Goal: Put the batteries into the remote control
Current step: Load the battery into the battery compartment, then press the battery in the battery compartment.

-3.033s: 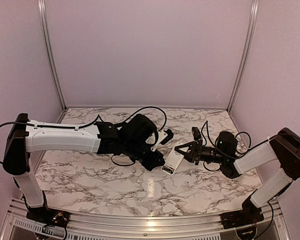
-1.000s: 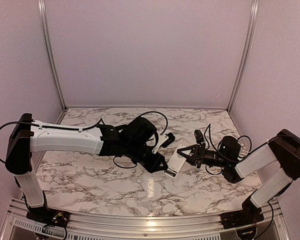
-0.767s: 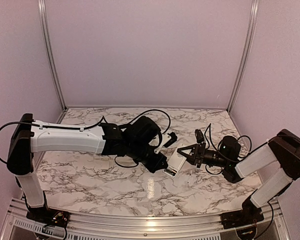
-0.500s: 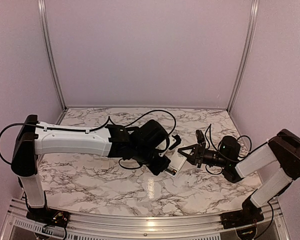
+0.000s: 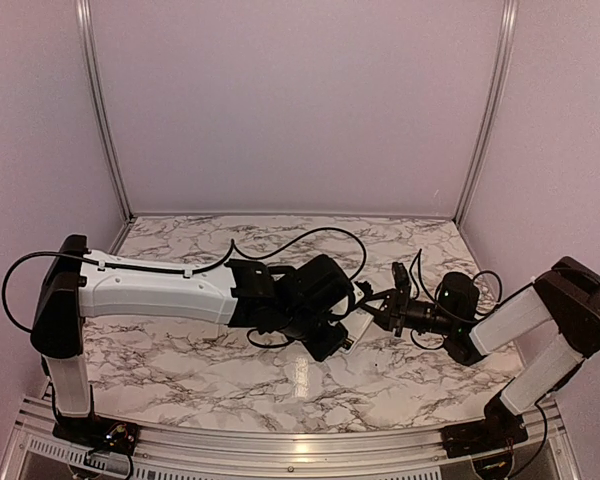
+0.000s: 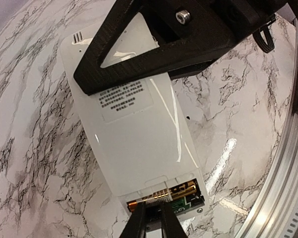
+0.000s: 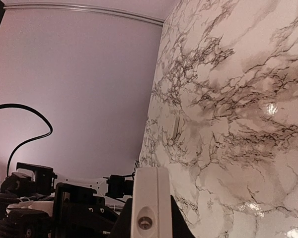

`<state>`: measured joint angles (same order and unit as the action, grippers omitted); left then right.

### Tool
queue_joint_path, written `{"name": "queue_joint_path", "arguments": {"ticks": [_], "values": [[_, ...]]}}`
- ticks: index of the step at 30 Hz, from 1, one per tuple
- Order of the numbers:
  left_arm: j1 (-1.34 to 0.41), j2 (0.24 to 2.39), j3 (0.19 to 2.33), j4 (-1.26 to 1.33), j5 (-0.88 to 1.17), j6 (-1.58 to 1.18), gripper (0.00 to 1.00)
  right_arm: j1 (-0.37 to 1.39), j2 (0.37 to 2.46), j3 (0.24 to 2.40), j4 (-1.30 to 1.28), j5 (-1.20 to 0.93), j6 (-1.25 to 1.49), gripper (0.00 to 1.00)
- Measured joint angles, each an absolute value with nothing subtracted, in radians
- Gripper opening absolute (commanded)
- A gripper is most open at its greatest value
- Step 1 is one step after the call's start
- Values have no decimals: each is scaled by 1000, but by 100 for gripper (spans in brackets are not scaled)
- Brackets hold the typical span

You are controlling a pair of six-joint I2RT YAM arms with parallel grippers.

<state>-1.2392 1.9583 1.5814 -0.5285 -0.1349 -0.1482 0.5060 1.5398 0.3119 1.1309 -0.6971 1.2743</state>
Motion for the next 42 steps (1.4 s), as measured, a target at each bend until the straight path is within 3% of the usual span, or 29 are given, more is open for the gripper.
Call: {"name": "queue_joint_path", "arguments": {"ticks": [8, 15, 21, 30, 42], "values": [[-1213, 1914, 1560, -516, -76, -171, 38, 506, 1539, 312, 1180, -690, 1272, 0], [-1104, 1754, 1413, -455, 42, -226, 60, 506, 1524, 313, 1230, -729, 1252, 0], [-994, 1618, 1262, -294, 235, -321, 69, 506, 1524, 315, 1249, -751, 1224, 0], [-973, 1684, 1169, -115, 503, -435, 65, 523, 1497, 376, 1267, -787, 1166, 0], [-1000, 1747, 1170, 2, 613, -491, 45, 567, 1479, 434, 1229, -798, 1090, 0]]}}
